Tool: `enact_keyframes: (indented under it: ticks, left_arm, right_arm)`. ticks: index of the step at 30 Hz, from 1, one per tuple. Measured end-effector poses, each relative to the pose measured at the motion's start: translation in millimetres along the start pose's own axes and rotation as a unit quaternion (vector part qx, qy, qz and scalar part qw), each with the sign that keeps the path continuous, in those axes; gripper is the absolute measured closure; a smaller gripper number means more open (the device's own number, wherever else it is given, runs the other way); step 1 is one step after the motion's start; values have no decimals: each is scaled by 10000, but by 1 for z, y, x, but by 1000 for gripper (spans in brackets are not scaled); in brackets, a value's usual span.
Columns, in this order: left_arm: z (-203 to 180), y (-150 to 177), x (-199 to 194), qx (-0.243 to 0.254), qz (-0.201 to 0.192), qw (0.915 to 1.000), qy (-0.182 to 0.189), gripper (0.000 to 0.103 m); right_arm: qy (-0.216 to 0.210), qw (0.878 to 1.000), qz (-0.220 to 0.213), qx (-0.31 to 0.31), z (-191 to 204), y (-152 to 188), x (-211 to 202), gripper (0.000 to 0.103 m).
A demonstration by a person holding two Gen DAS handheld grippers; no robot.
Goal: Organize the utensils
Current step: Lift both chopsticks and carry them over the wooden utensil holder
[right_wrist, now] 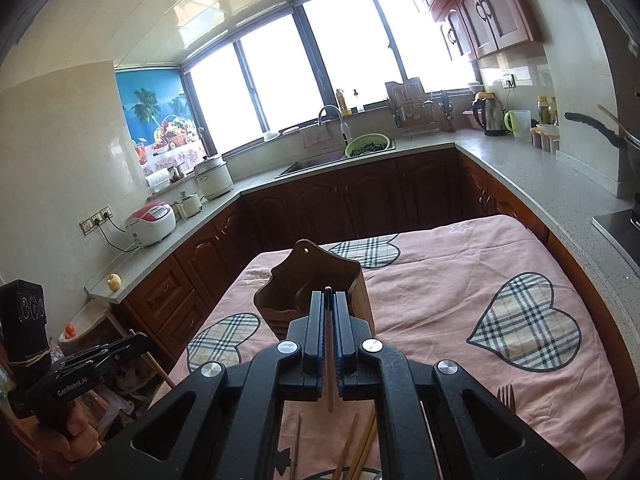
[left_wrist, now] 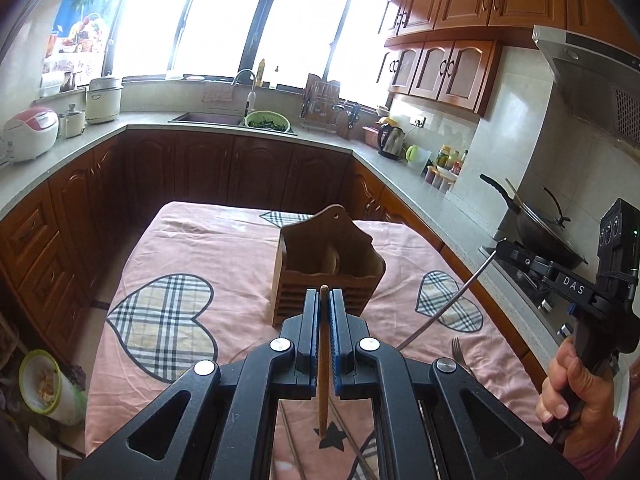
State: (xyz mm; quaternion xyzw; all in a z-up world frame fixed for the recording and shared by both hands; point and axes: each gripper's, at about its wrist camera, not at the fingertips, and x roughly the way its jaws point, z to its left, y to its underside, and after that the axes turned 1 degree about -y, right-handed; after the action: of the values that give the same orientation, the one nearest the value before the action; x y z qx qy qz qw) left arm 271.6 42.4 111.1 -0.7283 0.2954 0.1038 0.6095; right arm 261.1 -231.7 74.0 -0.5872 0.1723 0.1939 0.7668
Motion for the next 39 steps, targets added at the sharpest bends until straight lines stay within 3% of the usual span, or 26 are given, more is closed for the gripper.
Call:
enact_keyframes:
  ticks: [22,33,39]
  left_arm:
    - [-5,-41,15,134,-1071,9940,-166,100]
    - [-4,-47,46,85,-1496,9883,-293,100]
    - [3,-40,87,-107,-1513,9877,-377,100]
  right_arm:
    - [-134,9975,-686,-63,4,-65,14,99]
    - [-36,9961,-883,19,-5,-88,37,99]
    - [5,9965,-822,155,-18,-89,65,99]
